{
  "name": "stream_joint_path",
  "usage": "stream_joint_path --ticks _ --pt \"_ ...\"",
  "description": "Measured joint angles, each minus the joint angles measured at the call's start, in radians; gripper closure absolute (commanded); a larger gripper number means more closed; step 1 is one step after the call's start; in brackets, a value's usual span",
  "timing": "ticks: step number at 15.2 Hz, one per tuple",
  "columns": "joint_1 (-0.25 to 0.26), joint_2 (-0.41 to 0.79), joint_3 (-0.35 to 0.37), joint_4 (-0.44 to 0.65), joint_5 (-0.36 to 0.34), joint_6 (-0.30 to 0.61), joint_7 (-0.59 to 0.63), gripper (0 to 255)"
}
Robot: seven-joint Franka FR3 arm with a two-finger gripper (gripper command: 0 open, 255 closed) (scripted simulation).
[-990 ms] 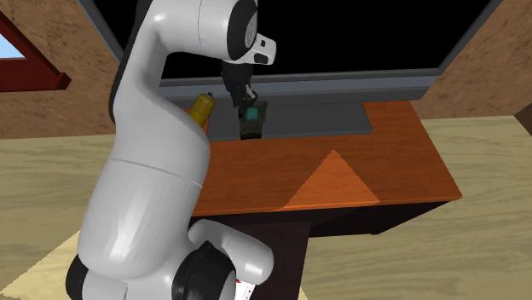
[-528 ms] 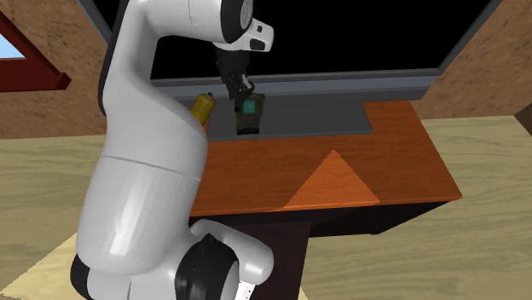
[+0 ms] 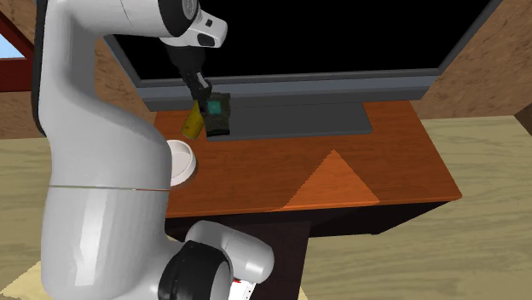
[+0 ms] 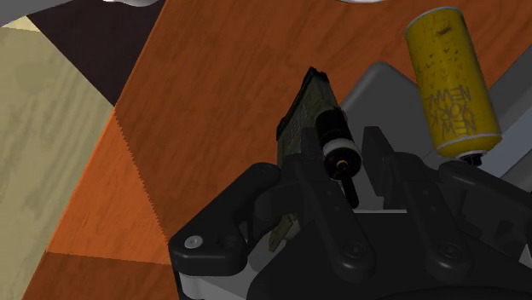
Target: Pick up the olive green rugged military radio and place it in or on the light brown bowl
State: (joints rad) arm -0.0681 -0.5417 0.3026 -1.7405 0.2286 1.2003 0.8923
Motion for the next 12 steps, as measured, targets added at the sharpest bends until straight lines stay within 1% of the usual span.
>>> stream_joint_path --ticks 2,3,9,12 --pt "0.007 0.005 0.037 0.031 0.021 -0.017 0.053 255" --pt "0.013 -0.008 0.053 0.027 0.035 -0.021 0.077 255" --pt "0.03 0.015 0.172 0.126 0.096 -0.059 0.242 255" --pt "0.031 0.053 0.247 0.209 0.118 -0.082 0.339 255"
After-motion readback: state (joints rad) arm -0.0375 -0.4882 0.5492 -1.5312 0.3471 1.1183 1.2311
